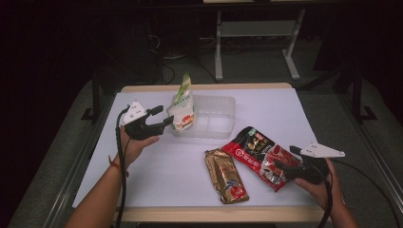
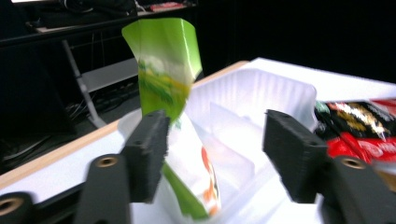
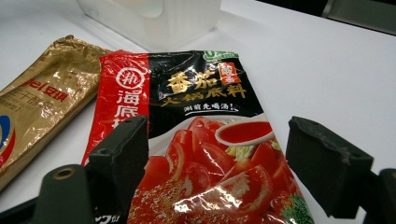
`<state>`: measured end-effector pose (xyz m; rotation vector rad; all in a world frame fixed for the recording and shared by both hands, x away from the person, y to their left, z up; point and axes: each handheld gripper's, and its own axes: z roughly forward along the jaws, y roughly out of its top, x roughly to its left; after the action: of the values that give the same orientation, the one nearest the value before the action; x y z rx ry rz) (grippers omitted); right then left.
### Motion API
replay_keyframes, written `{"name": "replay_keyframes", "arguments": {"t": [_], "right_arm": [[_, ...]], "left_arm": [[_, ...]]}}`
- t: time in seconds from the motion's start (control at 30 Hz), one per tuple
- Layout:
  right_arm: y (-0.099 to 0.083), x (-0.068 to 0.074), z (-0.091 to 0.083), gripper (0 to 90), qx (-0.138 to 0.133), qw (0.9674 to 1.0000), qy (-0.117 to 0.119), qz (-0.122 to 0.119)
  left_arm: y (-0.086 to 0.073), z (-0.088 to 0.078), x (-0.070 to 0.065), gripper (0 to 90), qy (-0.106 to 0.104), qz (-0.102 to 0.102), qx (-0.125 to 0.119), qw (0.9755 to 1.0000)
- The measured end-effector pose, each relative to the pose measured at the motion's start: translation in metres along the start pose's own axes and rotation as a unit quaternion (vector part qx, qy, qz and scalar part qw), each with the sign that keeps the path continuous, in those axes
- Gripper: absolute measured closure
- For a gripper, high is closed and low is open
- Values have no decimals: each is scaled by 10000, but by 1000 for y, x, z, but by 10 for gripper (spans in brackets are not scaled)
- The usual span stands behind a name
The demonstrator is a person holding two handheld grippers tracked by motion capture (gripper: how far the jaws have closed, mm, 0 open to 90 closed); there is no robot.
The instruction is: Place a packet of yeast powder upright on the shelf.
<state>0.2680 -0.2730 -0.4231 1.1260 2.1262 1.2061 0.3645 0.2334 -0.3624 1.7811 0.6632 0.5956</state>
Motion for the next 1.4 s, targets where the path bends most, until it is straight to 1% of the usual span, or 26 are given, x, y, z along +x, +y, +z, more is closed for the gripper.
{"name": "replay_keyframes", "arguments": {"t": [0.13,0.2,0.27,0.3,0.33,0.37,0.4,0.47,0.57,0.6,0.63,0.67,0.7,0.73,0.8,0.87,0.9,0.93,1.0,1.07,1.17,1.2,1.23,1.3,1.37,1.4], "right_arm": [[-1,1,-2,206,24,10000,-53,-11],[-2,2,-3,206,31,10000,-75,-7],[-2,2,-4,206,41,9999,-106,-21],[-3,3,-5,206,55,9999,-105,-27],[-3,3,-5,205,68,9999,-135,-53],[-3,3,-6,205,79,9998,-159,-68],[-4,3,-7,205,89,9998,-174,-80],[-5,4,-9,205,88,9997,-201,-74],[-7,3,-13,205,71,9997,-233,-59],[-8,3,-14,204,71,9996,-253,-64],[-9,3,-15,205,68,9996,-271,-45],[-9,3,-16,204,55,9996,-274,-47],[-10,3,-17,205,48,9996,-280,-53],[-10,3,-18,204,49,9996,-288,-59],[-11,4,-20,204,71,9995,-305,-62],[-12,4,-21,204,83,9995,-314,-52],[-13,4,-21,203,101,9994,-323,-64],[-13,5,-22,204,98,9994,-335,-71],[-14,6,-23,203,119,9993,-352,-106],[-15,7,-25,204,134,9992,-366,-126],[-17,7,-27,204,158,9990,-401,-104],[-18,7,-27,205,170,9990,-402,-93],[-18,8,-27,205,190,9990,-399,-106],[-19,8,-28,205,218,9989,-405,-110],[-20,8,-28,205,235,9988,-413,-116],[-20,8,-28,205,236,9988,-419,-120]], "left_arm": [[-3,-14,-9,291,-335,-95,175,9992],[-6,-19,-15,281,-510,-155,285,9982],[-11,-22,-21,260,-764,-249,343,9962],[-15,-23,-26,261,-839,-232,429,9953],[-16,-23,-28,257,-851,-178,468,9951],[-19,-24,-30,255,-940,-190,497,9941],[-21,-24,-32,258,-1082,-240,572,9922],[-25,-24,-36,259,-1092,-179,664,9916],[-32,-19,-43,263,-1323,-190,802,9878],[-33,-16,-46,288,-1399,-124,899,9860],[-34,-13,-48,290,-1442,-79,947,9850],[-36,-10,-51,290,-1448,-62,963,9847],[-37,-7,-54,298,-1511,-78,993,9835],[-39,-3,-56,301,-1604,-81,1061,9813],[-42,6,-63,301,-1705,-14,1157,9785],[-44,16,-69,306,-1902,-52,1251,9737],[-45,22,-71,306,-1961,-67,1276,9722],[-46,28,-74,306,-2071,-102,1334,9691],[-47,38,-77,302,-2168,-118,1417,9658],[-48,50,-80,280,-2292,-181,1496,9616],[-48,65,-82,261,-2401,-332,1551,9577],[-49,71,-83,255,-2452,-421,1560,9559],[-49,74,-83,255,-2488,-440,1598,9543],[-50,82,-86,247,-2531,-499,1642,9521],[-51,88,-87,247,-2641,-624,1715,9471],[-51,91,-88,249,-2632,-649,1736,9468]]}}
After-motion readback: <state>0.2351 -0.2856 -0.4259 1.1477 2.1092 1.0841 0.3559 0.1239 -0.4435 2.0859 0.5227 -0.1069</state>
